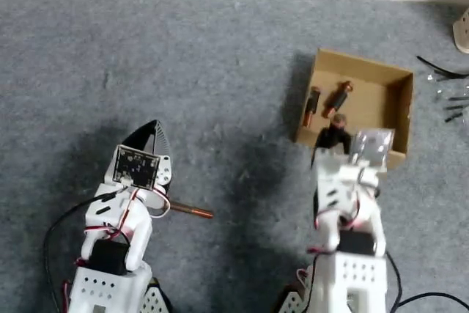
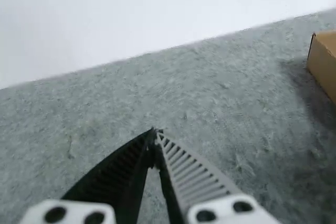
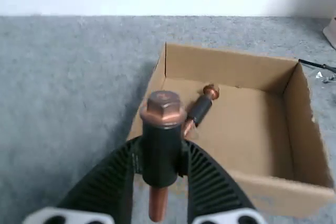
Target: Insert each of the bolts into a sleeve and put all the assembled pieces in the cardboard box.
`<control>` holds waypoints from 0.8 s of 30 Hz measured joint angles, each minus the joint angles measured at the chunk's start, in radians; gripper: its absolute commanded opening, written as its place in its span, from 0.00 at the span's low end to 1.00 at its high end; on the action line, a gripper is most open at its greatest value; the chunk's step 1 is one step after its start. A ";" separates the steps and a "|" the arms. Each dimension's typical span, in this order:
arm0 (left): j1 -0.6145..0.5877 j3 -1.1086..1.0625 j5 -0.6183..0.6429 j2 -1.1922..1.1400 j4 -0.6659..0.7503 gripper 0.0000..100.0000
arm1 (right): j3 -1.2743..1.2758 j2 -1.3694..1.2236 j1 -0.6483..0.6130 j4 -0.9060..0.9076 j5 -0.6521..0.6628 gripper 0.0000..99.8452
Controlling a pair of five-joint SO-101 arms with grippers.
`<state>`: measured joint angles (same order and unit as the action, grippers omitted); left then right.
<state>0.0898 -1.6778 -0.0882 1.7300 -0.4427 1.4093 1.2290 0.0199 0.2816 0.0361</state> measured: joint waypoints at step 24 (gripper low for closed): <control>0.002 0.000 -0.003 0.000 0.015 0.01 | -0.730 -1.376 0.213 -0.221 -0.474 0.01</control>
<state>0.0913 -1.6778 -0.0913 1.7300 -0.4273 0.6790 -0.1473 0.2332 0.0606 -0.4381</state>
